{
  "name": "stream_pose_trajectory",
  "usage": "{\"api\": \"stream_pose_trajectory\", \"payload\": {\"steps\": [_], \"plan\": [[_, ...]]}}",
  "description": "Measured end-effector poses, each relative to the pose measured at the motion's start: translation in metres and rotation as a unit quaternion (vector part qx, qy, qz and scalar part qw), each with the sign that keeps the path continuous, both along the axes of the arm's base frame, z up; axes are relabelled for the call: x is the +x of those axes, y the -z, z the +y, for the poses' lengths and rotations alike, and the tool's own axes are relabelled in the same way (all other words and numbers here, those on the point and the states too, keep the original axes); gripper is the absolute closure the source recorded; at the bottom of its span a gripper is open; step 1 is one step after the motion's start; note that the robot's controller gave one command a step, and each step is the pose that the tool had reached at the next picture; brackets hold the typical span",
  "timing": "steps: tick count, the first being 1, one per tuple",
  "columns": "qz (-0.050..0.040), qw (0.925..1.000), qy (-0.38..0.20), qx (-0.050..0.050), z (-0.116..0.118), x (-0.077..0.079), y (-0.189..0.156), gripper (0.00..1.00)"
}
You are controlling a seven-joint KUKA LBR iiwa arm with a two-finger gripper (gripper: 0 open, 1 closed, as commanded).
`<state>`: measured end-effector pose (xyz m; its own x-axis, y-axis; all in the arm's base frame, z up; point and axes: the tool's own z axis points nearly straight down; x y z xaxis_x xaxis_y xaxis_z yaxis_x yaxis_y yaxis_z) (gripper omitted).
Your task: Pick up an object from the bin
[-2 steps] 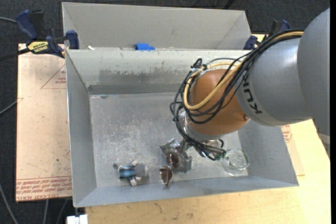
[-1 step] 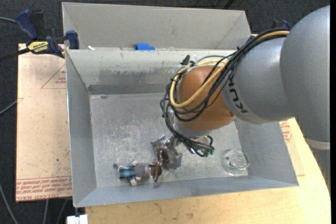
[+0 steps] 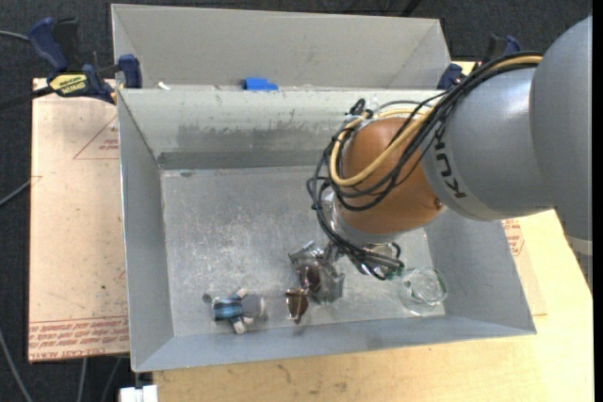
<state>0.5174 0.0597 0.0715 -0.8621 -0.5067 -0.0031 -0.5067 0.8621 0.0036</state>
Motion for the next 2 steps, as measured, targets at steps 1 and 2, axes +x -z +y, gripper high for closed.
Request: {"api": "stream_pose_trajectory", "payload": {"steps": [1, 2], "plan": [[-0.0001, 1.0000, 0.001, -0.004, 0.000, 0.018, 0.001, 1.00], [0.0005, 1.0000, -0.001, 0.000, 0.025, 0.038, -0.021, 1.00]]}}
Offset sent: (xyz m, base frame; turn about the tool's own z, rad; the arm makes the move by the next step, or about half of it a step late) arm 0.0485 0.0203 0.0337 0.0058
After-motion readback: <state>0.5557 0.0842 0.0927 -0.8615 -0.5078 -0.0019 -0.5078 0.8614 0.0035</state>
